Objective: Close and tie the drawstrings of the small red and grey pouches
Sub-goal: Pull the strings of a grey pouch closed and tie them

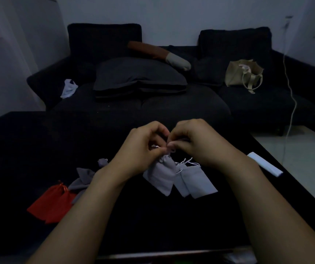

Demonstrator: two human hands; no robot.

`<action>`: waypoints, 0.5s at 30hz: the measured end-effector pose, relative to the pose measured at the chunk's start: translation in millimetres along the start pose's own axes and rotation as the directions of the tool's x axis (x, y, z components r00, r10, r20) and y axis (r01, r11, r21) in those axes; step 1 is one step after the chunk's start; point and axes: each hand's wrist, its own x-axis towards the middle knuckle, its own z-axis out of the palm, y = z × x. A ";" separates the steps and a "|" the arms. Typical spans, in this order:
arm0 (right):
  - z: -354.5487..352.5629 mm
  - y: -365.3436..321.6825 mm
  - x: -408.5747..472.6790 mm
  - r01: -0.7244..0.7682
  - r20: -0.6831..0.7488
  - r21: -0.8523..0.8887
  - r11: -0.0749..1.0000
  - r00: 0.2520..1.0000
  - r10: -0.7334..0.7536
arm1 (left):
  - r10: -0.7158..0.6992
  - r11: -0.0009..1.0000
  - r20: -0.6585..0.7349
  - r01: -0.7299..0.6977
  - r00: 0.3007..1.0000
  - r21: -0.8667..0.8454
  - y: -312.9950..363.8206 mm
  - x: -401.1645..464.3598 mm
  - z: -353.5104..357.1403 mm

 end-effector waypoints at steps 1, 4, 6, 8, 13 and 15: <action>-0.4 1.2 -1.1 -0.006 0.022 0.037 0.999 1.000 0.006 | -0.031 0.999 0.037 0.032 0.999 -0.039 2.6 -0.8 -1.0; -1.6 8.4 -6.0 -0.024 0.005 0.236 0.971 1.000 0.024 | -0.109 0.977 0.126 0.130 0.986 -0.168 8.4 -4.2 -5.3; -1.6 11.3 -9.2 -0.047 -0.027 0.415 0.909 0.998 0.063 | -0.106 0.957 0.152 0.142 0.983 -0.251 11.3 -6.0 -6.8; 0.0 13.9 -11.3 -0.072 -0.030 0.563 0.823 0.994 0.108 | -0.094 0.924 0.128 0.134 0.987 -0.357 12.6 -6.5 -6.1; 8.6 16.8 -9.1 -0.183 0.027 0.750 0.635 0.968 0.248 | -0.100 0.862 -0.073 0.049 0.992 -0.504 9.3 -3.4 -1.0; 13.6 15.8 -6.6 -0.227 0.035 0.820 0.525 0.936 0.351 | -0.102 0.887 -0.129 0.032 0.986 -0.461 7.3 -2.3 0.6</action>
